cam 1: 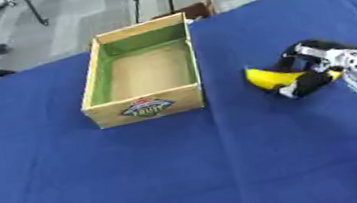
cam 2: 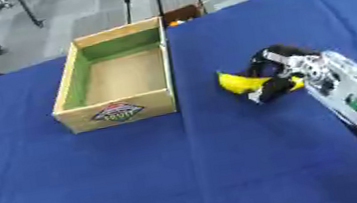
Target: Pick up objects on the table and place them in the box.
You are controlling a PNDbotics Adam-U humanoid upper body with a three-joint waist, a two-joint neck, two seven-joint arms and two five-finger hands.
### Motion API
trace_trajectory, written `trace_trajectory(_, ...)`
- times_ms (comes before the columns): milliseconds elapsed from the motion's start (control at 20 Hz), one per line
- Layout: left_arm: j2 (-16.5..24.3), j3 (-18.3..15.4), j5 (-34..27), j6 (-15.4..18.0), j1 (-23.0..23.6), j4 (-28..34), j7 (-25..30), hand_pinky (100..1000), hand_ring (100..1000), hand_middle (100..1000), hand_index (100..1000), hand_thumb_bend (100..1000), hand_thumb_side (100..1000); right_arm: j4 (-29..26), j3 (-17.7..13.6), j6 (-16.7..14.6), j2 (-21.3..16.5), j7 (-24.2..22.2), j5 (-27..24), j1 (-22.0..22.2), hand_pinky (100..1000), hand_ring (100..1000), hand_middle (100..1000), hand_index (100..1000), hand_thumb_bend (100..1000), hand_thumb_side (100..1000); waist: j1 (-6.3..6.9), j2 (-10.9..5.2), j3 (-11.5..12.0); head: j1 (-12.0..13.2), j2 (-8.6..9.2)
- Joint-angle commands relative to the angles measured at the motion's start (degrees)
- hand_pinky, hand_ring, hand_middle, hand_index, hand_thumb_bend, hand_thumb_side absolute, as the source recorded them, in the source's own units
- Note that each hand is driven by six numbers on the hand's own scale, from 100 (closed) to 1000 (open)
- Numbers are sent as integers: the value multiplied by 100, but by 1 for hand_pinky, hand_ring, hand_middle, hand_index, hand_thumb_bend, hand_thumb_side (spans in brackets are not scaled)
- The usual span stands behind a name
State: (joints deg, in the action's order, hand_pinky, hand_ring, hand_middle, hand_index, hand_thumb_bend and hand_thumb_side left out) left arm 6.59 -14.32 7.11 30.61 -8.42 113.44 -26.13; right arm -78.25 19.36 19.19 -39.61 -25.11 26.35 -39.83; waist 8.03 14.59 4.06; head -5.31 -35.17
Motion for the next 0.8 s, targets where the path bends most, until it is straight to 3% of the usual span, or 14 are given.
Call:
trace_trajectory(50,76,-5,-14,9,-31,115,31,309,637,665,739,100,867,52,66,-17,-48,-5,-35,-66,680,947,548,684,229,201,-21,-55,28,-19,56)
trace_trajectory(300,74,-2,-20,11,-33,115,37,309,637,665,739,100,866,92,87,-10,-51,4,3,-93,663,931,515,659,173,195,-19,-49,45,-42,52)
trace_trajectory(550,75,2,-24,14,-43,115,44,309,636,665,739,100,864,126,125,4,-47,1,59,-116,658,925,505,650,212,125,-19,-43,58,-54,52)
trace_trajectory(800,77,0,-29,17,-54,115,48,309,635,664,740,100,863,166,148,8,-49,-75,152,-139,648,918,491,631,186,125,-30,-37,68,-58,59)
